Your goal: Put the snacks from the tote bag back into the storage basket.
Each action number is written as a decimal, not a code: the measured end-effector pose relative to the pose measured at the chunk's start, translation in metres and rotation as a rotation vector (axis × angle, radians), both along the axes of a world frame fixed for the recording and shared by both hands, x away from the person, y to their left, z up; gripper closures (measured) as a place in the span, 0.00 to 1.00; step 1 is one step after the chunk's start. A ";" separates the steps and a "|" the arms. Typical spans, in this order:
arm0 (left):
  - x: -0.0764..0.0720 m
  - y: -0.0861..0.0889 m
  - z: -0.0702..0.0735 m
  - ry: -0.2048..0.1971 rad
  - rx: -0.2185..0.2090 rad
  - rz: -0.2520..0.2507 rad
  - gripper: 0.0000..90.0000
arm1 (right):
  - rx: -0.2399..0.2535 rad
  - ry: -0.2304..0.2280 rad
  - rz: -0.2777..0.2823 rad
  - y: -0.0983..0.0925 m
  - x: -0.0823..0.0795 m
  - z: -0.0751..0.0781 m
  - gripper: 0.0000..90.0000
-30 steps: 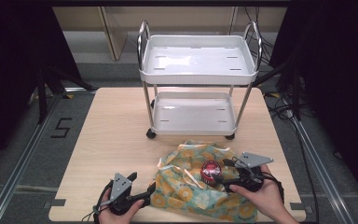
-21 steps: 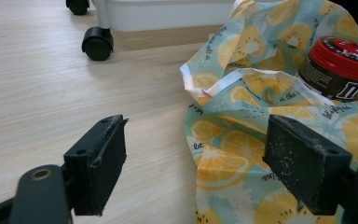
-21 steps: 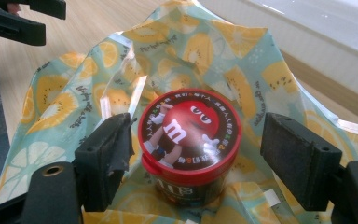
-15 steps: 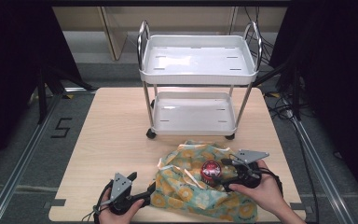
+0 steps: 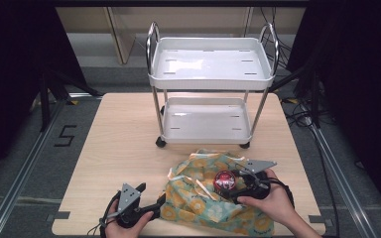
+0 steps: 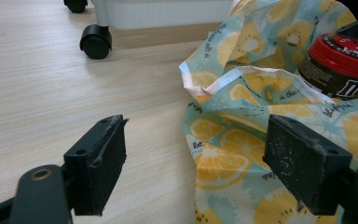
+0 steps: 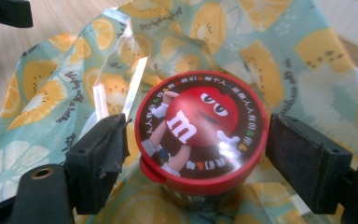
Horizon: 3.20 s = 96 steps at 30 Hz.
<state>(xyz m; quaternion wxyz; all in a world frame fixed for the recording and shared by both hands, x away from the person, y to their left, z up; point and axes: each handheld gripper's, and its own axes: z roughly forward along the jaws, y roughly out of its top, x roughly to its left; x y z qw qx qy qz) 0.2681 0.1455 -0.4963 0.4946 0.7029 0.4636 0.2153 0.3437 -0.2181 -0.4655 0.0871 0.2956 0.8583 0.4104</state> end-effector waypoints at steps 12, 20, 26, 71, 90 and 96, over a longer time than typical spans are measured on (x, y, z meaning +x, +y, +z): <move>0.000 0.000 -0.001 0.004 0.001 -0.002 0.23 | 0.002 -0.011 -0.002 0.001 0.004 -0.005 0.25; 0.001 0.000 -0.001 0.000 0.003 -0.009 0.22 | 0.007 -0.002 -0.003 0.003 0.004 -0.007 0.26; 0.001 0.000 -0.002 -0.004 -0.004 -0.015 0.22 | 0.008 -0.013 -0.010 0.005 0.003 -0.009 0.27; 0.000 0.000 -0.001 -0.003 0.009 -0.006 0.22 | -0.008 -0.077 -0.015 0.008 -0.002 -0.007 0.29; 0.000 0.000 -0.001 0.005 0.003 -0.008 0.22 | -0.023 -0.057 -0.014 0.012 0.001 -0.013 0.28; 0.000 0.000 -0.001 0.001 -0.005 -0.003 0.22 | -0.036 -0.083 0.001 0.012 0.000 -0.012 0.29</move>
